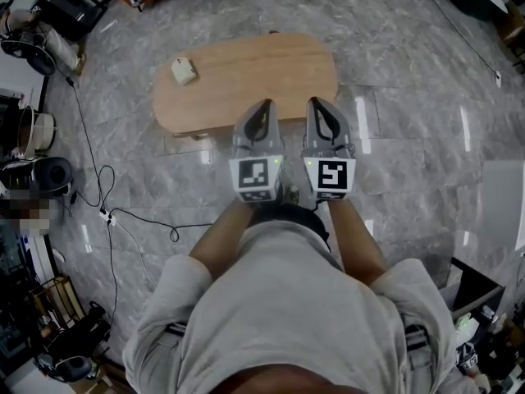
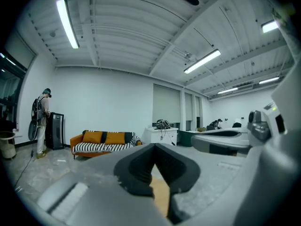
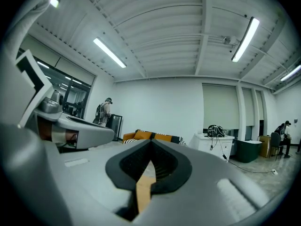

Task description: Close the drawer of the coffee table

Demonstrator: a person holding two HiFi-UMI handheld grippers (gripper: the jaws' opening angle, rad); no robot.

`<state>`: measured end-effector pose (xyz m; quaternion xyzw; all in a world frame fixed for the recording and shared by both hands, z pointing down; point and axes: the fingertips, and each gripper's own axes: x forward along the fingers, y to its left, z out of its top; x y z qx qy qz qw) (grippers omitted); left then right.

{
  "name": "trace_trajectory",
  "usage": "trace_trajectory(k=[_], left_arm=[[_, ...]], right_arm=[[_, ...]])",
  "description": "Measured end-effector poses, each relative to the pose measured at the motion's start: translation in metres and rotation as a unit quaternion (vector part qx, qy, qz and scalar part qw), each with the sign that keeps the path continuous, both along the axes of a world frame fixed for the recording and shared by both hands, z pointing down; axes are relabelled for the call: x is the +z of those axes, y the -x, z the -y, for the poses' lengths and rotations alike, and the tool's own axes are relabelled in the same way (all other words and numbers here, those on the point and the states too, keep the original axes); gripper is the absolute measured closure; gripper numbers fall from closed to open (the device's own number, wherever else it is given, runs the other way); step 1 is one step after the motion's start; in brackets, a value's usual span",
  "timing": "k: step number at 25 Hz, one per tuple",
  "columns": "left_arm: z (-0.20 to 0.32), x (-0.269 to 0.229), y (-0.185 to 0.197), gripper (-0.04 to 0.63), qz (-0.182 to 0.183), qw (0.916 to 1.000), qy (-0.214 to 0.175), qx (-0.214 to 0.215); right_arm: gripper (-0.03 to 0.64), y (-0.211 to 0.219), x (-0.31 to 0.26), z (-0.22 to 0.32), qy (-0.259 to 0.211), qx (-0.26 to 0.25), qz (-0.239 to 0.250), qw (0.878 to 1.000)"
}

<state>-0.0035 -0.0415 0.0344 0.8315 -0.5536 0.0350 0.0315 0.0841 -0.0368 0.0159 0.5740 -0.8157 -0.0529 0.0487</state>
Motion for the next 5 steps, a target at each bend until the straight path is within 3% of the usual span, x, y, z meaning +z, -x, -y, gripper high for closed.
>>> trace_trajectory(k=[5], left_arm=[[0.011,0.017,-0.004,0.575,0.004,0.9999,0.006,0.007]], right_arm=[[0.611,0.001,0.012,0.013,-0.002,0.0,-0.01,1.0]])
